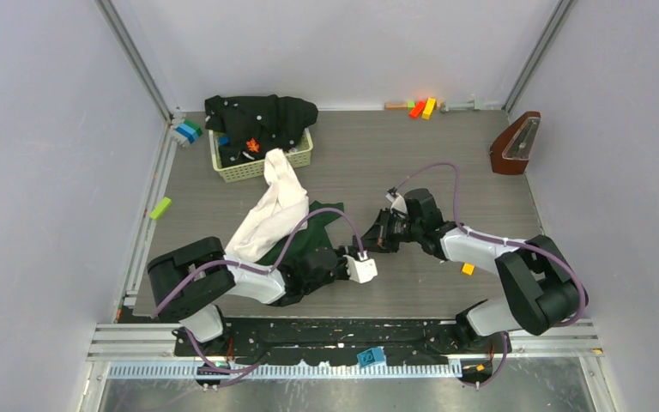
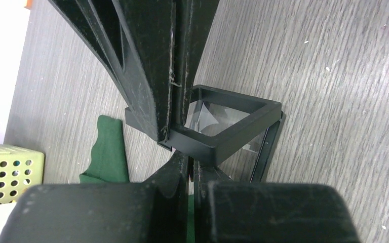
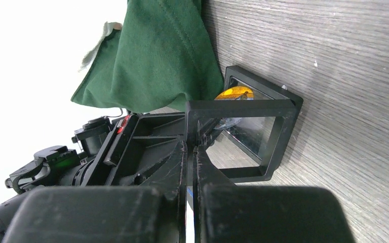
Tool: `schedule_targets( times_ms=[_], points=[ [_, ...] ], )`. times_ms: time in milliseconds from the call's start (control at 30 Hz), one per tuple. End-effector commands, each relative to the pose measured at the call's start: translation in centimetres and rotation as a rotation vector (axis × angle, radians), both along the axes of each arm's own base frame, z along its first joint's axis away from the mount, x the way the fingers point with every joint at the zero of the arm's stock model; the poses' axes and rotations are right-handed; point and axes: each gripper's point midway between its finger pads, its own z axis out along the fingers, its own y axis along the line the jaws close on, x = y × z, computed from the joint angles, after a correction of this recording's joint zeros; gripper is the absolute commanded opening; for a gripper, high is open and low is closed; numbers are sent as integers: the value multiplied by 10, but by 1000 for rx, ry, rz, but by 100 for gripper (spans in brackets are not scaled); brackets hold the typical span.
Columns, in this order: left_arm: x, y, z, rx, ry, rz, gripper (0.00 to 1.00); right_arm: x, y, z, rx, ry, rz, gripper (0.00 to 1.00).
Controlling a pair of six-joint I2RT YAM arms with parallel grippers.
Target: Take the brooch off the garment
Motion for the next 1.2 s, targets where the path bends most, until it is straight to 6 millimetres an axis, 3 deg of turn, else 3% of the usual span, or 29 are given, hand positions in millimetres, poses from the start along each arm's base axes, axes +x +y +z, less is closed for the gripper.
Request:
schedule_targets(
  times_ms=[0, 433, 700, 867, 967, 1167],
  points=[
    [5, -5, 7, -21, 6, 32, 0, 3, -3, 13, 53, -37, -1, 1],
    [3, -1, 0, -2, 24, 38, 0, 2, -23, 10, 5, -29, -31, 1],
    [1, -16, 12, -78, 11, -4, 0, 0, -23, 10, 16, -24, -25, 1],
    [-3, -20, 6, -76, 41, -24, 2, 2, -22, 10, 21, -28, -31, 1],
    [-5, -20, 5, -71, 53, -32, 9, 3, -22, 11, 22, -30, -35, 0],
    [-16, -24, 9, -96, 91, -82, 37, 5, -21, 12, 20, -30, -39, 1]
  ],
)
